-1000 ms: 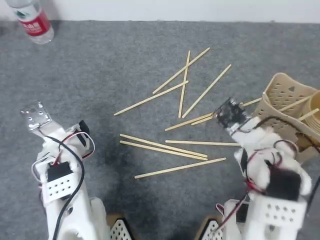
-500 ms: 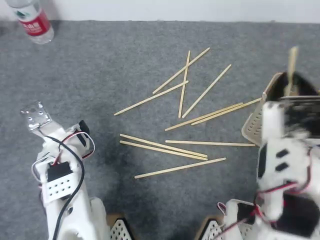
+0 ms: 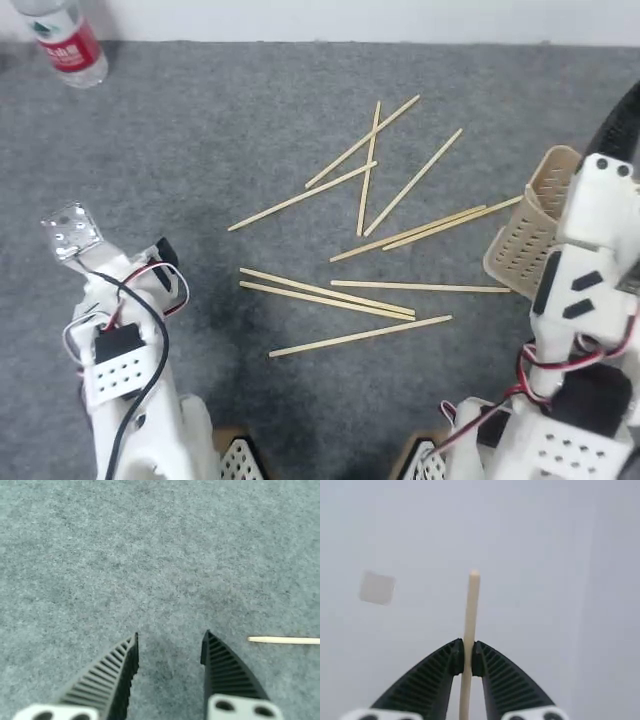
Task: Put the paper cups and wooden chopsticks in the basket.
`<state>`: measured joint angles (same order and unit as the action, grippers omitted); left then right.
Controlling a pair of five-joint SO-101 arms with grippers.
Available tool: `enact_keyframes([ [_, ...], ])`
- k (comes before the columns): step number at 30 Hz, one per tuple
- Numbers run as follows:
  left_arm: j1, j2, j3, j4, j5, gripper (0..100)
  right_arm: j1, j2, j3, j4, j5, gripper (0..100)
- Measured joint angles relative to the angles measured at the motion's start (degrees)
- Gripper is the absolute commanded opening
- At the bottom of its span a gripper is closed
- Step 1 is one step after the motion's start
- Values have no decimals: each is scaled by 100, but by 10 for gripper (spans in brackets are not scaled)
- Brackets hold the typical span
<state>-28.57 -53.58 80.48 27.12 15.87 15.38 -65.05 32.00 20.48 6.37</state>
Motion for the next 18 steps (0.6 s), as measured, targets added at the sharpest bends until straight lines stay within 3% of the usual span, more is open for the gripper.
enact_keyframes([
  [6,0,0,79,-53,0,195,158,185,932,-844,0,8],
  [15,0,0,79,-53,0,195,325,-18,2593,-1081,9,13],
  [18,0,0,79,-53,0,195,316,-308,2840,-1081,35,108],
])
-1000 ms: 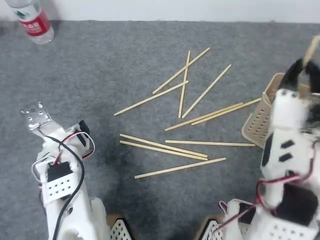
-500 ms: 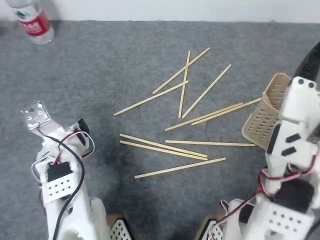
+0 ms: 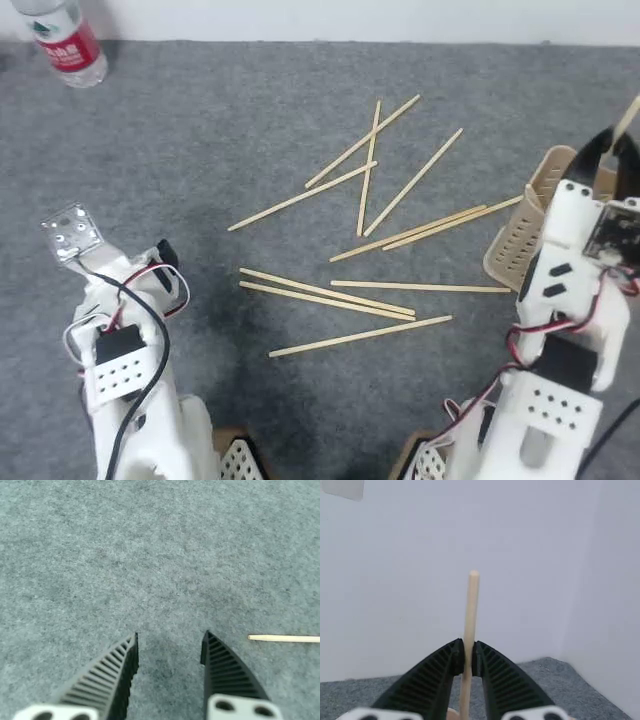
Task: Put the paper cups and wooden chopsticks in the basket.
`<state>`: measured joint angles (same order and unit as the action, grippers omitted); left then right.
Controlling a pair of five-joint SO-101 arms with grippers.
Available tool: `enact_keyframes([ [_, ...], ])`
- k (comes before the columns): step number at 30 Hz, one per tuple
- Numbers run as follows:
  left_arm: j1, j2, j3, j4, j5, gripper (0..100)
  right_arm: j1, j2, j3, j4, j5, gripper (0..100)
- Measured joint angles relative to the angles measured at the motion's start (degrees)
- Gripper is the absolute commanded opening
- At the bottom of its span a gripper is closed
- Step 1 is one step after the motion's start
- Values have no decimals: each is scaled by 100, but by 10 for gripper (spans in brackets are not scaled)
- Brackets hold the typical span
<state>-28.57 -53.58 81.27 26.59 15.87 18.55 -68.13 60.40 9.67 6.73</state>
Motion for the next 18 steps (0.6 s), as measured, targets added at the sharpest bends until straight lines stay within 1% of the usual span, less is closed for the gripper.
enact_keyframes([
  [2,0,0,0,0,0,195,0,-53,35,44,88,232],
  [3,0,0,0,0,0,195,0,-79,35,149,229,268],
  [4,0,0,0,0,0,195,0,-97,35,299,360,272],
  [7,0,0,0,0,0,195,-88,-114,0,791,659,203],
  [9,0,0,0,0,0,195,-114,-114,-246,1125,686,165],
  [11,0,0,0,0,0,195,-211,-114,-624,1503,686,165],
  [15,0,0,0,0,0,195,-826,-35,-1644,2576,686,165],
  [18,0,0,0,0,0,195,-1495,642,-2699,3596,844,165],
])
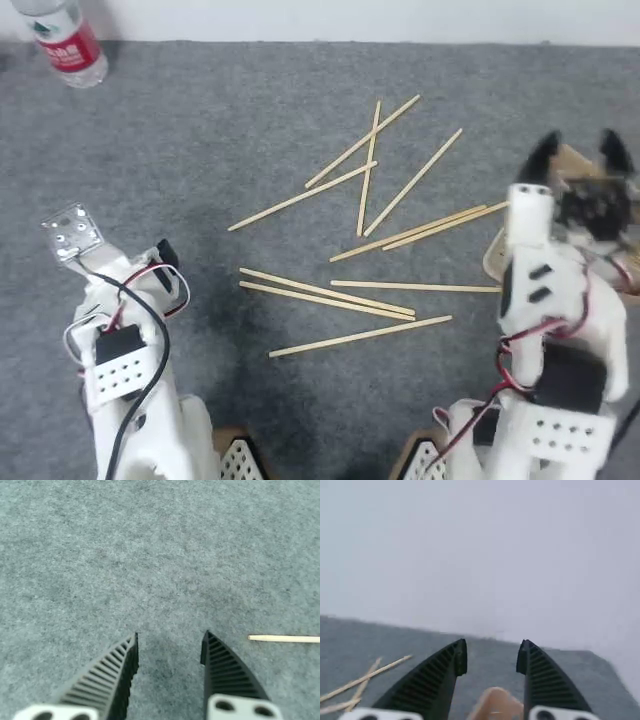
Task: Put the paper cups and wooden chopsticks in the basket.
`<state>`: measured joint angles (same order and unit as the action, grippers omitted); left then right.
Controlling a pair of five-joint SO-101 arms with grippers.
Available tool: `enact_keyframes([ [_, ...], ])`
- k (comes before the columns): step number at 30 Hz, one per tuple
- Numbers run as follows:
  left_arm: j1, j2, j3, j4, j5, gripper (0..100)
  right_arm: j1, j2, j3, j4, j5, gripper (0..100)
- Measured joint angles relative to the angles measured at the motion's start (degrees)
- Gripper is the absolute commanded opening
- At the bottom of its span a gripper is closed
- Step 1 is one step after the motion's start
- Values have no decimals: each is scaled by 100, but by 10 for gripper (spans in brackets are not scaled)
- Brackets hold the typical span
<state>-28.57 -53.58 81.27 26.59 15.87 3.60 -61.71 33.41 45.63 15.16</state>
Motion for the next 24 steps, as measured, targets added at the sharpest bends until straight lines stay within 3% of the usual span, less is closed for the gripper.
enact_keyframes([
  [6,0,0,0,0,0,195,-958,2690,-2453,2400,176,165],
  [10,0,0,0,0,0,195,-1213,4897,-4105,3587,176,165],
  [18,0,0,0,0,0,195,-1231,8492,-6549,4879,-88,165],
  [24,0,0,0,0,0,195,-1231,10022,-7411,5442,440,165],
])
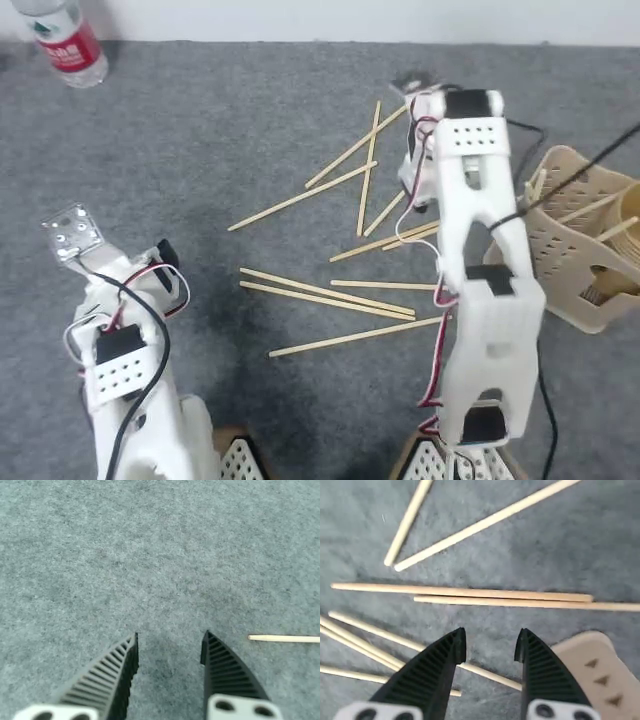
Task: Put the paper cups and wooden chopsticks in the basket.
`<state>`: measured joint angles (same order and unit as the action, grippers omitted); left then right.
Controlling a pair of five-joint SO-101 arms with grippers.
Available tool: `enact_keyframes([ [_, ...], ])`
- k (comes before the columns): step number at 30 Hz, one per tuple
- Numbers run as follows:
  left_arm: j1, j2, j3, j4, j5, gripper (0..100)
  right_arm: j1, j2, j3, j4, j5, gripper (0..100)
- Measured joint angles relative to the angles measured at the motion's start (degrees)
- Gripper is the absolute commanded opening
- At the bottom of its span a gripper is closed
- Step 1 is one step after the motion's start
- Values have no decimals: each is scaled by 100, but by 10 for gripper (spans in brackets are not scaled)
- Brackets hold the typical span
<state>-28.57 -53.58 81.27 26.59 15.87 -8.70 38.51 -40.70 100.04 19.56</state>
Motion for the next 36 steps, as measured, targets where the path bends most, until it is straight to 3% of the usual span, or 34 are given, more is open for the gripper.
enact_keyframes([
  [5,0,0,0,0,0,195,44,536,-141,0,721,165],
  [13,0,0,0,0,0,195,352,695,-158,-193,3631,165],
  [20,0,0,0,0,0,195,369,941,-158,-466,5055,165],
  [30,0,0,0,-141,0,195,527,1565,-325,-826,6084,157],
  [34,0,0,0,-158,0,195,536,1732,-440,-1029,6119,20],
  [36,0,0,0,-158,0,195,571,1811,-448,-1152,6119,17],
])
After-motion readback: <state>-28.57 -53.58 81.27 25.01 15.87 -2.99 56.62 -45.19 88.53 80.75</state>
